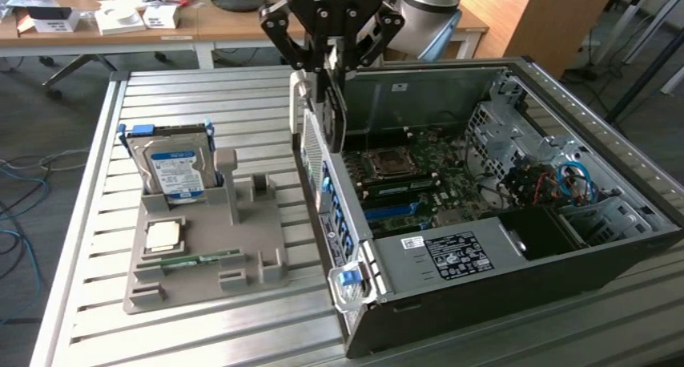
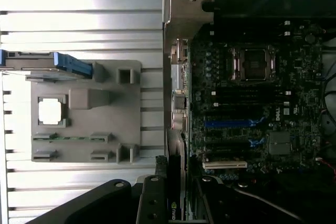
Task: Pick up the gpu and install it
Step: 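Pick up the gpu and move the gpu toward the slot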
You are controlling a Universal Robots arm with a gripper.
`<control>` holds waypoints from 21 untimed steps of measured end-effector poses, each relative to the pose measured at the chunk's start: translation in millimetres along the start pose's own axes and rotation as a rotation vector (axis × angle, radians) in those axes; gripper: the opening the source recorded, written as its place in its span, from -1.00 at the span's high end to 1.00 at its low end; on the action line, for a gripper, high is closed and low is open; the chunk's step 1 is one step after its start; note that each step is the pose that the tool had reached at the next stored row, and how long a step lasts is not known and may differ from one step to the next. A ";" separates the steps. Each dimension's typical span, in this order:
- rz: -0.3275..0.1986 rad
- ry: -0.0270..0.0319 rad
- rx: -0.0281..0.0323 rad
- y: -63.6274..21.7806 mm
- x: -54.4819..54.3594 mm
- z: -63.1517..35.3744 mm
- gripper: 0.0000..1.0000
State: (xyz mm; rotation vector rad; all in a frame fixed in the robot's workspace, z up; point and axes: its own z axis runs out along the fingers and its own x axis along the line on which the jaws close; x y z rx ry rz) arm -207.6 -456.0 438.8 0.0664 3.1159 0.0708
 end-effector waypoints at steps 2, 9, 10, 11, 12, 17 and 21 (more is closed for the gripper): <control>0.000 0.0000 -0.0007 0.3 -6.5 0.2 0.47; 0.000 0.0003 -0.0012 1.4 -34.1 0.9 0.47; 0.000 0.0004 -0.0012 1.6 -38.3 1.0 0.47; 0.000 0.0005 -0.0011 1.8 -42.9 1.1 0.47; 0.000 0.0006 -0.0011 2.0 -47.1 1.1 0.47; 0.000 0.0007 -0.0014 2.8 -67.6 1.7 0.47; 0.000 0.0009 -0.0016 3.5 -84.1 2.1 0.47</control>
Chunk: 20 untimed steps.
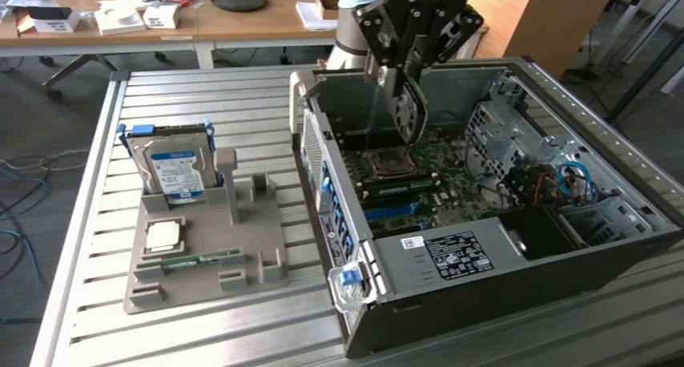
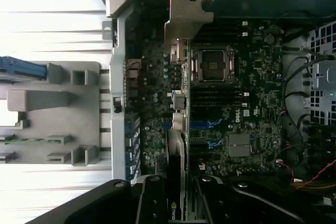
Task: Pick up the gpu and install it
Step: 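Pick up the gpu and move the gpu toward the slot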
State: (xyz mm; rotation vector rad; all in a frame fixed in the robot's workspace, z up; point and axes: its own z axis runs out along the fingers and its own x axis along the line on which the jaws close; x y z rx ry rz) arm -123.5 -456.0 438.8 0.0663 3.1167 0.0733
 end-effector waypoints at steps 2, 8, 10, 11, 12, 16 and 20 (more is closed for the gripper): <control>0.000 0.0001 0.0000 0.4 -8.2 0.2 0.47; 0.000 0.0004 -0.0002 1.4 -32.1 0.7 0.47; 0.000 0.0004 -0.0004 1.7 -39.8 1.0 0.47; 0.000 0.0004 -0.0005 1.8 -43.5 1.1 0.47; 0.000 0.0005 -0.0005 2.0 -47.1 1.1 0.47; 0.000 0.0005 -0.0007 2.6 -61.1 1.5 0.47; 0.000 0.0006 -0.0008 3.1 -74.2 1.8 0.47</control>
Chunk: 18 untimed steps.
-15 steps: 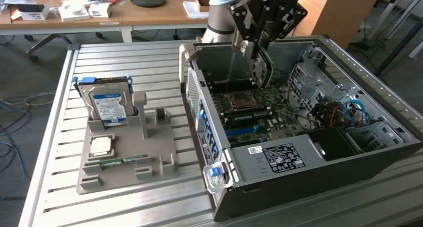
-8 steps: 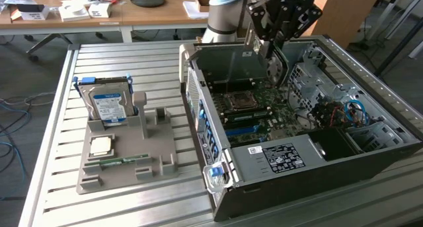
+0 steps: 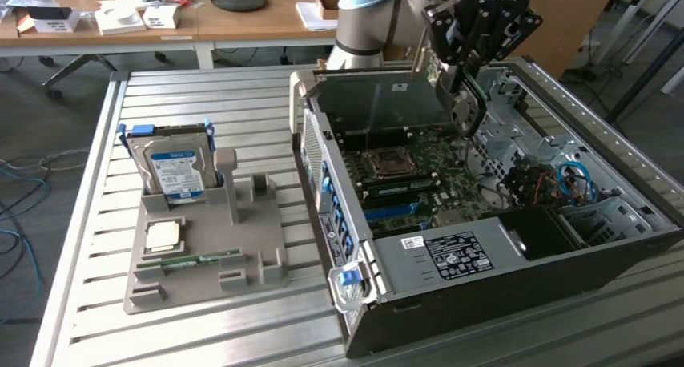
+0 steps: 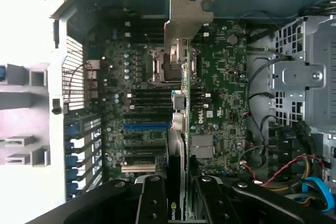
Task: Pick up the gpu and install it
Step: 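Pick up the gpu and move the gpu toward the slot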
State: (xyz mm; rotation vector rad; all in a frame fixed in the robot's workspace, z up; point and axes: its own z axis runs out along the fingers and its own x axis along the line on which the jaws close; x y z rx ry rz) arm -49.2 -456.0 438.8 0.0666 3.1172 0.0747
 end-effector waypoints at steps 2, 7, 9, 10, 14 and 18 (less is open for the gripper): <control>0.000 0.0000 0.0000 0.2 -5.9 0.1 0.47; 0.000 0.0000 -0.0001 0.8 -18.9 0.4 0.47; 0.000 0.0000 -0.0002 1.0 -23.6 0.6 0.47; 0.000 0.0000 -0.0002 1.1 -25.8 0.6 0.47; 0.000 0.0000 -0.0003 1.2 -29.0 0.7 0.47; 0.000 -0.0001 -0.0002 1.2 -29.0 1.5 0.47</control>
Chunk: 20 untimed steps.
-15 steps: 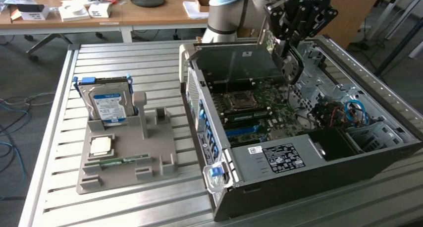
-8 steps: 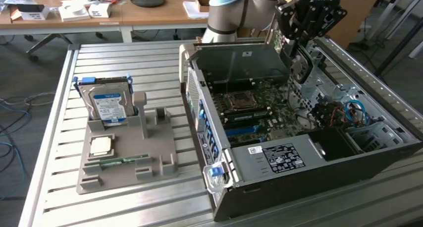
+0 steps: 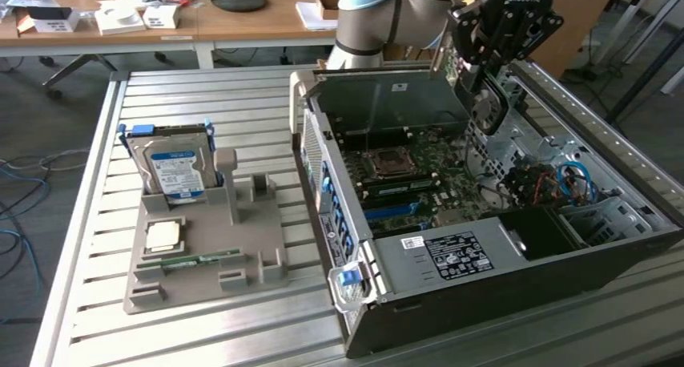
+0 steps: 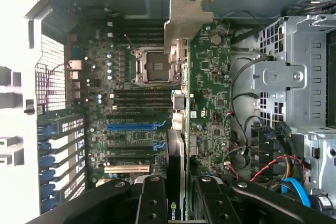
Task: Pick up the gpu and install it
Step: 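Pick up the gpu and move the gpu toward the slot, then insert the gpu into the slot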
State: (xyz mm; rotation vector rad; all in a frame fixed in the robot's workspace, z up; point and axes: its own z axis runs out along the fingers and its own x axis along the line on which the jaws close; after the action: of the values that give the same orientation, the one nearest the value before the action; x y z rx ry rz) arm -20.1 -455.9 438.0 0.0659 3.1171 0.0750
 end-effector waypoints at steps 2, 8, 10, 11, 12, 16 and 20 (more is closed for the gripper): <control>0.000 0.0002 0.0004 -0.1 0.0 1.8 0.47; 0.000 0.0001 0.0004 -0.3 0.1 5.4 0.47; 0.000 0.0001 0.0005 -0.4 0.2 5.4 0.47; 0.000 0.0001 0.0003 -0.3 0.2 5.5 0.47; 0.000 0.0001 0.0002 -0.3 0.1 5.5 0.47; 0.000 0.0001 0.0003 -0.3 0.1 5.5 0.47; 0.000 0.0001 0.0003 -0.3 0.1 5.5 0.47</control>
State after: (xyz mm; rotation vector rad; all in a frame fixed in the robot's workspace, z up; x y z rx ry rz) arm -20.1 -456.0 432.5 0.0659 3.1172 0.0745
